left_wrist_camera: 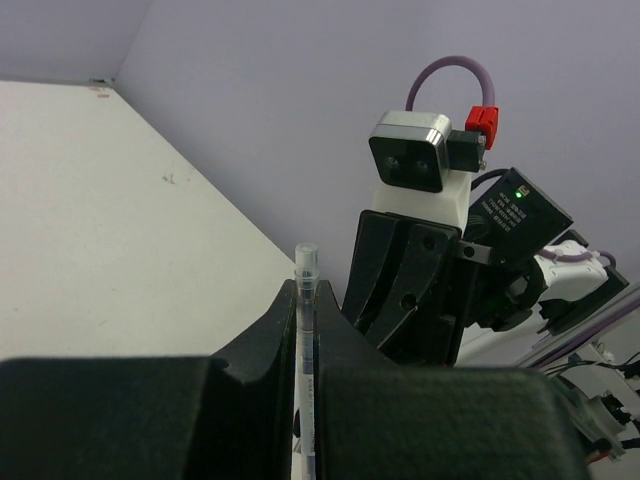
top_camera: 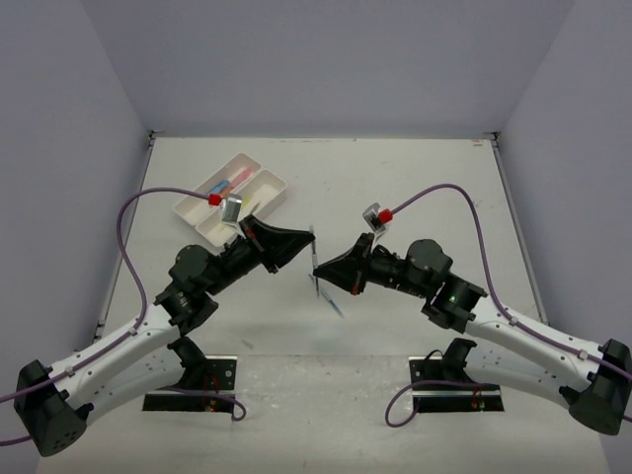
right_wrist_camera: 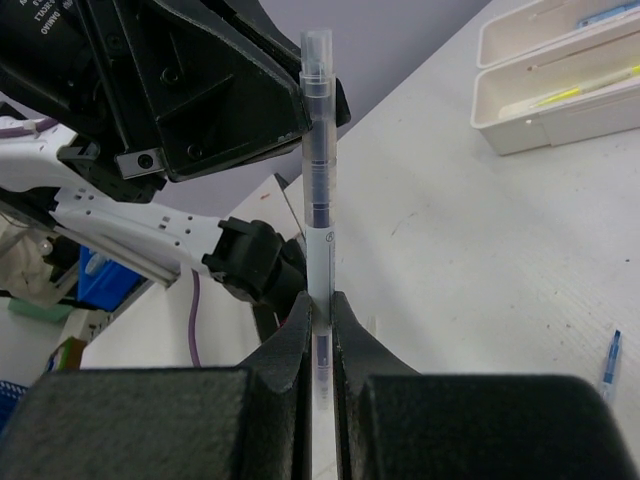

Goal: Sort the stationery into containers
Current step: Close the pen cap on the pen.

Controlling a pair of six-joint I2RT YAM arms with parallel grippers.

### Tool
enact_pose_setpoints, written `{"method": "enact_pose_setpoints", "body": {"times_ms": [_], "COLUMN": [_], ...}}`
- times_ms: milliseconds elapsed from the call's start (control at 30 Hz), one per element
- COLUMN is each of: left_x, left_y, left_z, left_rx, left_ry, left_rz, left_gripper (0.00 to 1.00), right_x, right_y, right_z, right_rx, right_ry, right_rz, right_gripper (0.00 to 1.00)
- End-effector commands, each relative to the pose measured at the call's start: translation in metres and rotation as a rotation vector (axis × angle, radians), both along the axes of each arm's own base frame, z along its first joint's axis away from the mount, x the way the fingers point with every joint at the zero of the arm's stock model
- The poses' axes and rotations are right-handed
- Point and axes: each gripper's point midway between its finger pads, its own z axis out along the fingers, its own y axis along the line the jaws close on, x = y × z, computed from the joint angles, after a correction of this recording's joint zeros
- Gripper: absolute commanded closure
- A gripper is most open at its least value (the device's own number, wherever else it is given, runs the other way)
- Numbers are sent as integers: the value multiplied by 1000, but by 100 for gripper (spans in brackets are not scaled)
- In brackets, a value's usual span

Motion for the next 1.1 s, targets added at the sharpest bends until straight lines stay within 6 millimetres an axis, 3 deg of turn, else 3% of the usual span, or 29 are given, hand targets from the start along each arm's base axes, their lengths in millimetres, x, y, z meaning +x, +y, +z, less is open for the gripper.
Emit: {"method": "enact_pose_setpoints", "body": {"times_ms": [0, 133, 400, 433, 533, 667, 767, 1067], "left_x": [-8, -7, -14, -13, -12, -7, -7, -8], "left_y": [0, -1, -7, -7, -3, -1, -3, -3], "left_z": [-7, -18, -18, -19, -11, 4, 11, 3], "left_rx": [-9, 22, 45, 46, 46, 44, 45, 51], "left_ry": [10, 28, 9, 12, -3, -27, -44, -38], "left_rz": [-39, -40, -91, -88, -65, -36, -43, -49], "left_gripper": [100, 100, 100, 100, 88, 87, 86, 72], "right_x": [9, 10, 25, 25, 18, 12, 11, 13], "right_y": [-4, -4, -3, 0, 9, 13, 12, 8], "right_z": [57, 72, 98, 97, 80, 61, 58, 58], "right_rx": [83, 84, 117, 114, 73, 49, 49, 36], "right_ry": [-127, -171, -244, -253, -247, -229, -222, -224], "right_rz": [-55, -53, -90, -78, -7, 39, 38, 13], "right_gripper": [100, 100, 100, 100, 100, 100, 100, 100]}}
